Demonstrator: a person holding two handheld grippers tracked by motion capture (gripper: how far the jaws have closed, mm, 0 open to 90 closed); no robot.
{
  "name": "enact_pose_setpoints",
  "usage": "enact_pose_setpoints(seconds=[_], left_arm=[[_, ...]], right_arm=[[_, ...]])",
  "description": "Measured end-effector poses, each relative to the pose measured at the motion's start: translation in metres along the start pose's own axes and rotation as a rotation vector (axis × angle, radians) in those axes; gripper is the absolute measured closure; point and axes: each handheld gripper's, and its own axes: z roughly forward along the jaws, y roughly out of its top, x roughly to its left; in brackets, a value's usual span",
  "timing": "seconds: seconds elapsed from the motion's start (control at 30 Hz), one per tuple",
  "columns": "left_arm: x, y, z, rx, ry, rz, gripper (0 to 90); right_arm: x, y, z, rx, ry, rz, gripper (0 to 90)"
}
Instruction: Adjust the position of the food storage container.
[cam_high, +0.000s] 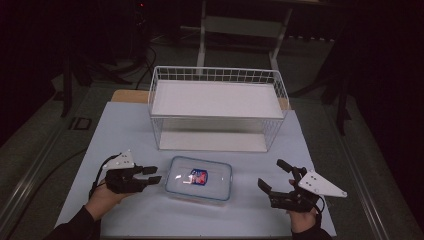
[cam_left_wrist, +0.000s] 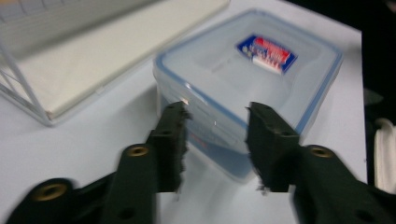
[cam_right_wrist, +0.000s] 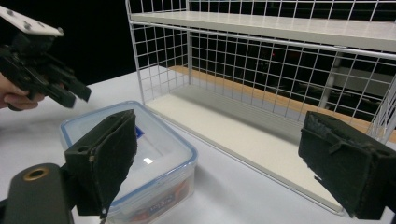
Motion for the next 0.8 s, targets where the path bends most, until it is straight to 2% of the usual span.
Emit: enact_pose_setpoints(seconds=[0.03,0.07,0.2,0.4,0.6,0.8], left_arm=[[0.0,0.0,0.0,0.0,0.0,0.0,65.2],[0.0,-0.002,0.005,0.022,0.001,0.006,65.2],[-0.001,-0.003,0.015,0.062,0.001,0.005,75.3],[-0.002,-0.004,0.018,0.073,0.013,0.007,87.9],[-0.003,-0.004,0.018,0.108,0.037,0.013,89.5],[-0.004,-0.004,0.021,0.13,0.028,0.018,89.6]], right_arm=[[0.0,0.0,0.0,0.0,0.0,0.0,11.4],[0.0,0.0,0.0,0.001,-0.001,0.001,11.4],[0.001,-0.001,0.002,0.014,-0.001,-0.003,11.5],[0.0,-0.001,0.001,0.015,-0.001,-0.003,11.6],[0.0,-0.002,0.002,0.016,-0.002,-0.002,11.6],[0.0,-0.002,0.002,0.019,0.001,0.001,11.6]])
